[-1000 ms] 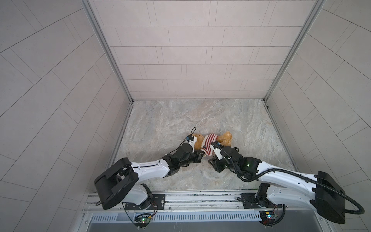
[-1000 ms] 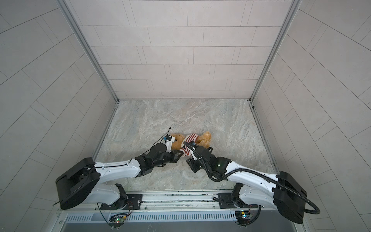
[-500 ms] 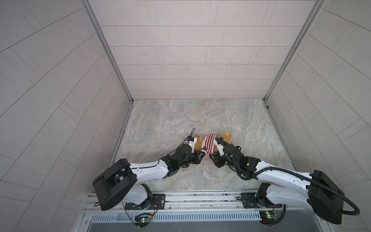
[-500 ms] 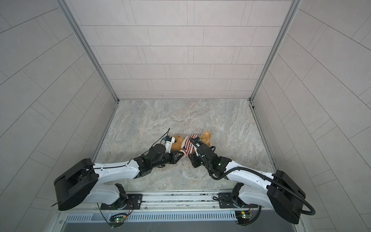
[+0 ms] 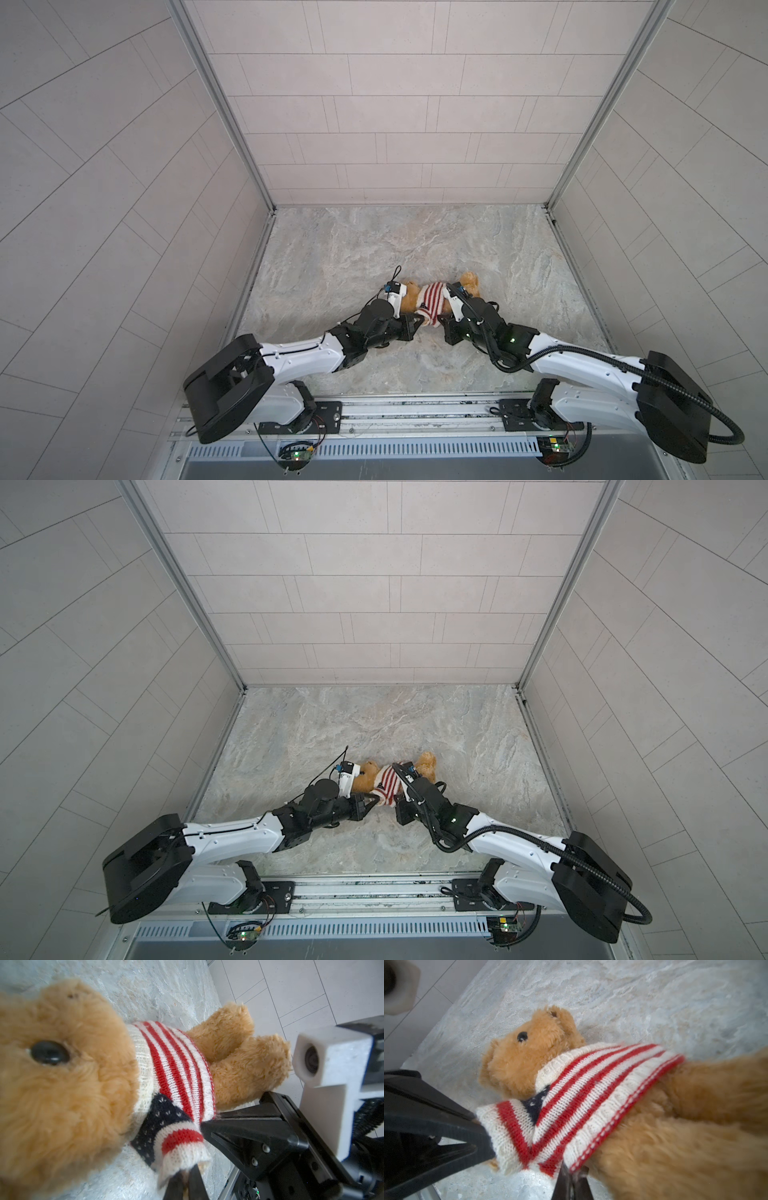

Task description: Dress the teddy bear

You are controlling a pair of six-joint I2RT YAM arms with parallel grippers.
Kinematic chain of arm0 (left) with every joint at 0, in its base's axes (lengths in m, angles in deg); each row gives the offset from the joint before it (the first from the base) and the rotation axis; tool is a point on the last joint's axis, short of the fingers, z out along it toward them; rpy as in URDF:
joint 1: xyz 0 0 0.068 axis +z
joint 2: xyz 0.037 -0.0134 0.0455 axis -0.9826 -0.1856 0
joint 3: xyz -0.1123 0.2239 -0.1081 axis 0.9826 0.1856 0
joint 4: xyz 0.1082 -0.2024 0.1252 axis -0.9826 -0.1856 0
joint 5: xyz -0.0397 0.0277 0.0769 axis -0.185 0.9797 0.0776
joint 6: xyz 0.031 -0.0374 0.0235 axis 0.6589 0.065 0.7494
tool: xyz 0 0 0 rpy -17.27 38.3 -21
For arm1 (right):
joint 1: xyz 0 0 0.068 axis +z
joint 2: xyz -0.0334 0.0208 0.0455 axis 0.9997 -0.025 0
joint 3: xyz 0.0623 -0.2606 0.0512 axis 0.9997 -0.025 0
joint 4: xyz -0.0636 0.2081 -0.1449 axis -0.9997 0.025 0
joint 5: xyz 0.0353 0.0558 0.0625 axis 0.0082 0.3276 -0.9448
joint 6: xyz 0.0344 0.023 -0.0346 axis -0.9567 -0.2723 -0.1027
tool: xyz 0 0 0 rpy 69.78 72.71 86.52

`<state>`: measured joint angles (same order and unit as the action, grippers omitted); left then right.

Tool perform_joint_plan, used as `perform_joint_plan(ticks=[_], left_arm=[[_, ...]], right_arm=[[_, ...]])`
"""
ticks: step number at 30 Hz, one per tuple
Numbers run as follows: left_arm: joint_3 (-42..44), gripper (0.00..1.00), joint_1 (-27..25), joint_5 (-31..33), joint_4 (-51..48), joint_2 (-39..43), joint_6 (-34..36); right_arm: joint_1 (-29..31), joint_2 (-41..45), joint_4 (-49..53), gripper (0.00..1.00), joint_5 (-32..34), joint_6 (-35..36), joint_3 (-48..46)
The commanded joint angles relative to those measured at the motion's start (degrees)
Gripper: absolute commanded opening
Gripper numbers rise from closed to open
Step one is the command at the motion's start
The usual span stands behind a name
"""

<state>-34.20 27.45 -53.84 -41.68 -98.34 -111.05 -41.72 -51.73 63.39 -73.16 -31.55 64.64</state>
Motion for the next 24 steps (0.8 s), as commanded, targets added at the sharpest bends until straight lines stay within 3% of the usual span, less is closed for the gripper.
perform_joint_plan(ticks=[1,8,24], left_arm=[[0.48,0.00,-0.34,0.30,-1.60,2.54,2.38],[1.23,0.00,-0.30,-0.42,-4.77,5.99,4.70],[5.29,0.00,0.32,-4.53,-6.90,15.80,9.26]], right_arm=[[-0.19,3.40,3.02,0.00,4.60,0.64,-0.99],[-1.07,6.22,9.81,0.00,9.98,1.83,-2.12],[-2.73,6.71,14.66,0.00,13.80,2.23,-3.02]])
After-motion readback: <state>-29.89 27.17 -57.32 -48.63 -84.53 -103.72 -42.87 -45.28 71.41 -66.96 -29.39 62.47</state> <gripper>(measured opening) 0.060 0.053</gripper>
